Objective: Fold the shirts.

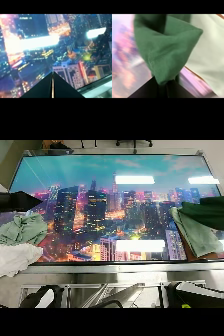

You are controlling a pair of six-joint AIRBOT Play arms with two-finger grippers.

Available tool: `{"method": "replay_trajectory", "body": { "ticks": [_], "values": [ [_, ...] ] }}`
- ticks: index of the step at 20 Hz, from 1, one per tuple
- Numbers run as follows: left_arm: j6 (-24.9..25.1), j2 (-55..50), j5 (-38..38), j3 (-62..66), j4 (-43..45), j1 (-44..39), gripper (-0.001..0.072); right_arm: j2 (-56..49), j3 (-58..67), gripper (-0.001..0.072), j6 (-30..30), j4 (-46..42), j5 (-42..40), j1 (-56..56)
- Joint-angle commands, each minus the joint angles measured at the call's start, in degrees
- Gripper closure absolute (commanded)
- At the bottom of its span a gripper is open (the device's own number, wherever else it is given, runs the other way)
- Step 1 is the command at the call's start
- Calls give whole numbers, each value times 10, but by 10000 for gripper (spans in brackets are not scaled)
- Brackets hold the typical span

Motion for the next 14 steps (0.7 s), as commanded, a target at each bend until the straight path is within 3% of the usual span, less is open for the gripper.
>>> {"method": "replay_trajectory", "body": {
  "ticks": [1,5,6,8,9,11,13,14],
  "values": [
    [0,0,-1,0,0,0,695,1,-25,691,6,-126,77,-6],
    [8,0,-8,0,1,0,695,14,-135,689,12,-213,82,-6],
    [14,0,-11,0,0,0,695,15,-169,645,12,-231,82,-6],
    [15,0,-12,0,1,0,695,14,-223,169,12,-265,80,-6],
    [16,0,-11,0,1,0,695,11,-238,115,12,-287,80,-6],
    [19,0,-9,0,1,0,695,2,-236,117,12,-292,82,-6],
    [19,0,3,0,0,0,695,-7,-203,139,24,-242,82,-6],
    [19,0,11,0,0,0,695,-16,-172,268,26,-191,81,-5]
  ]
}}
